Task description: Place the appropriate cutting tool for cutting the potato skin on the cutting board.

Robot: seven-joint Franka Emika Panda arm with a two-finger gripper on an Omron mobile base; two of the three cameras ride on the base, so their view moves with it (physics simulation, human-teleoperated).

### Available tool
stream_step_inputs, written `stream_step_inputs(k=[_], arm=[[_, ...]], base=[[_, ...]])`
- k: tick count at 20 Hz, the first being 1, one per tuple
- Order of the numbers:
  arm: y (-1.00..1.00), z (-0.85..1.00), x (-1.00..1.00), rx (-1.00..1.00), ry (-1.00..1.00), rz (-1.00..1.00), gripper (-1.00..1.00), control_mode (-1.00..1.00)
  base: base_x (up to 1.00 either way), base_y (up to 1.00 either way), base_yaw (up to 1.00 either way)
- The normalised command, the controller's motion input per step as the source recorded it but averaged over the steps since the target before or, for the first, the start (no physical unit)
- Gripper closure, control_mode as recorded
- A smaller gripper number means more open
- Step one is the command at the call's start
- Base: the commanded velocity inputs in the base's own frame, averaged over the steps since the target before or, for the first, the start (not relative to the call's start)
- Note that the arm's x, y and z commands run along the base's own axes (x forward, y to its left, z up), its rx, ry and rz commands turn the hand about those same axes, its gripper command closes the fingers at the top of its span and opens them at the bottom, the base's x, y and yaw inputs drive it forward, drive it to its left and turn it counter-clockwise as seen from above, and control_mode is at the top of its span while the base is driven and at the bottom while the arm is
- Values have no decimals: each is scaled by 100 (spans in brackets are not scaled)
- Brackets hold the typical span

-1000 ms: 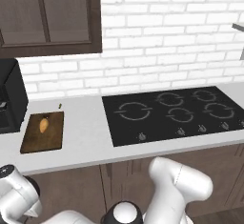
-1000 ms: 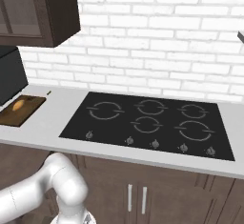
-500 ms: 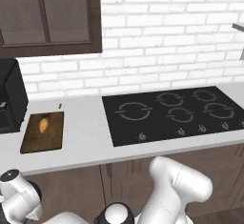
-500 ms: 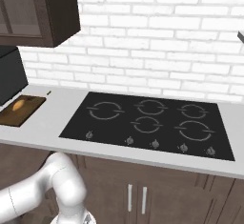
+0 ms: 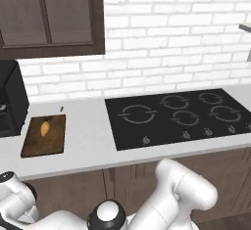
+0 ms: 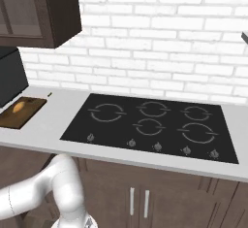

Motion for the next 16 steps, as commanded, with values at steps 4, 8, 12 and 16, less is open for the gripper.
stream_step_inputs(k=[4, 8, 12, 16], arm=[[-4, -36, -11, 0, 0, 0, -100, -100], [-39, -27, -34, 0, 0, 0, -100, -100], [-45, -20, -39, 0, -1, 0, -100, -100], [-14, -38, -24, 0, -2, 0, -100, -100]], base=[[0, 0, 0], [0, 0, 0], [0, 0, 0], [0, 0, 0]])
